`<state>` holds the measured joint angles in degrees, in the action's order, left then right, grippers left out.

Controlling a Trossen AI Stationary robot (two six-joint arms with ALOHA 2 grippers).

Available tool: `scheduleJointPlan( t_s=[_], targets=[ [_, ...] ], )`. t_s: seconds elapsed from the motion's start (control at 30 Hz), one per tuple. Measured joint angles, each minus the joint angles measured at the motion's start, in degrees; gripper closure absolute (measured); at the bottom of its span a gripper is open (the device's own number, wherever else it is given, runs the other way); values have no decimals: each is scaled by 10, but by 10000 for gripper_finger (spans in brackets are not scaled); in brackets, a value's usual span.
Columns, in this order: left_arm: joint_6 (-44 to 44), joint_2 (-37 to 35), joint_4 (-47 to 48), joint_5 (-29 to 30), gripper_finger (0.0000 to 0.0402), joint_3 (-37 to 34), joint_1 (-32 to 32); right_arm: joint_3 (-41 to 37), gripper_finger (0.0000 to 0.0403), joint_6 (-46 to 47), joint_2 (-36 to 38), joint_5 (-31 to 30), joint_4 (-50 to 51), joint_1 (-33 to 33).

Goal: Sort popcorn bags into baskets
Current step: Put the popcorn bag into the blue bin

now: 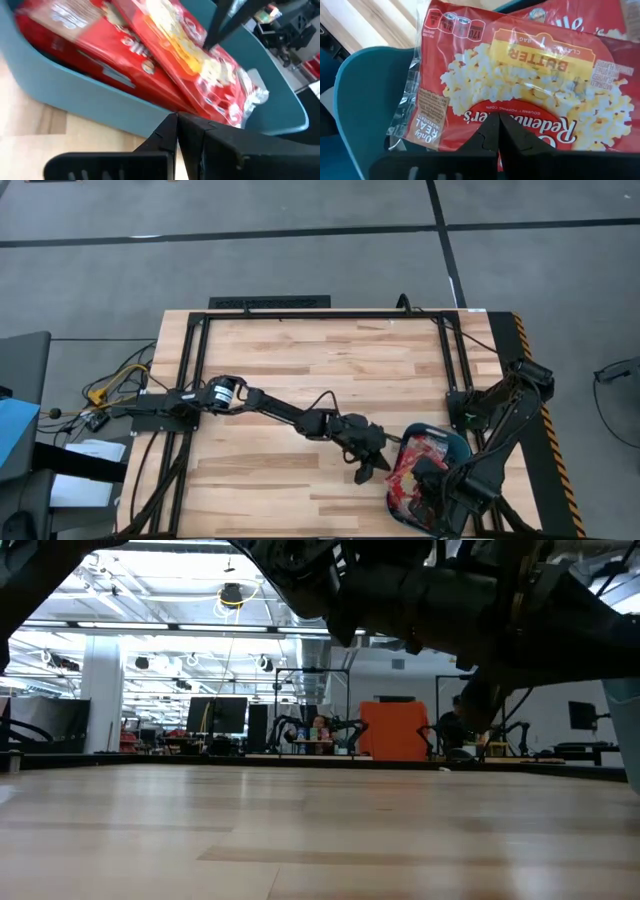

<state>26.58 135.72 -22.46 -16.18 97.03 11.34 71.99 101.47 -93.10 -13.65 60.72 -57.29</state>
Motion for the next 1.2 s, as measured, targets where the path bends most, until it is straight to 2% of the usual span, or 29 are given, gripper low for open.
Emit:
scheduleJointPlan(
  t_s=[0.17,0.3,0.37,0.53,0.77,1.0,1.2],
  targets=[
    [-13,0,8,2,401,0,3,18,373,4,0,-30,4,-1],
    [-19,0,8,4,401,0,2,41,385,2,0,-19,5,-2],
    [-19,0,5,5,401,0,2,48,391,14,0,7,9,-3],
    [-19,0,-2,2,401,0,2,48,389,78,0,116,31,-10],
    [-19,0,-8,-1,401,0,5,48,375,137,0,178,72,-28],
    [-12,0,-11,-1,401,0,5,33,391,146,0,181,92,-30],
    [-4,0,-11,-11,401,0,8,-13,376,142,0,173,98,-22]
  ],
)
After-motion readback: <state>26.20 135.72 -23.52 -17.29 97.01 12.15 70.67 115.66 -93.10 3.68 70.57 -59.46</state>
